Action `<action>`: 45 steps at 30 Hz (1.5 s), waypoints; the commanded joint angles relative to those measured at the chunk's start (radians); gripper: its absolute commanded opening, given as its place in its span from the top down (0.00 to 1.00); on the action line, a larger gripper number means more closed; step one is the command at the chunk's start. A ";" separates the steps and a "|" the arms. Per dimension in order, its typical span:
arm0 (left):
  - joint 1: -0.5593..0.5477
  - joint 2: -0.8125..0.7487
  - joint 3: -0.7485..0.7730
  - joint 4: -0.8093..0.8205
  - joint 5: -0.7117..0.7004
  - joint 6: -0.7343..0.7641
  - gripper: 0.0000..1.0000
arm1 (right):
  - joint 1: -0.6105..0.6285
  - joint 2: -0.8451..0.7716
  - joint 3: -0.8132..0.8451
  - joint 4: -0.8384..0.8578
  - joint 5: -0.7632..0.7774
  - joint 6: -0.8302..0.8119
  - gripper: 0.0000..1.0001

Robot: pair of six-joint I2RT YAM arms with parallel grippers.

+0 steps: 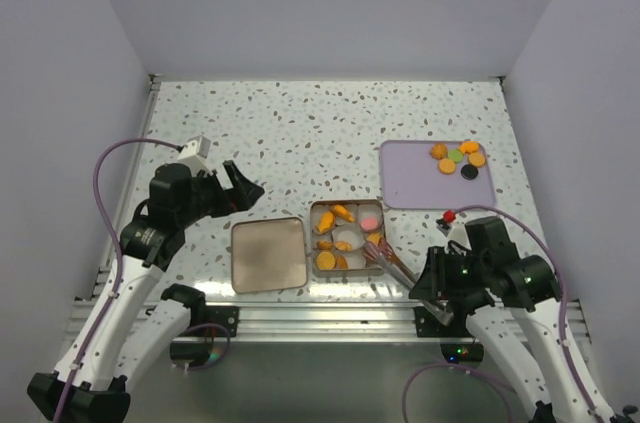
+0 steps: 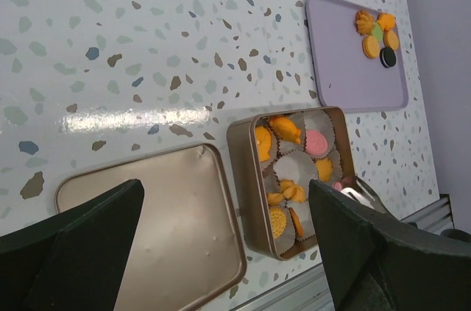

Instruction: Pack the cookies

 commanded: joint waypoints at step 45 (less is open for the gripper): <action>-0.002 -0.014 -0.025 -0.003 0.009 0.025 0.00 | 0.028 0.204 0.269 -0.003 0.183 -0.012 0.70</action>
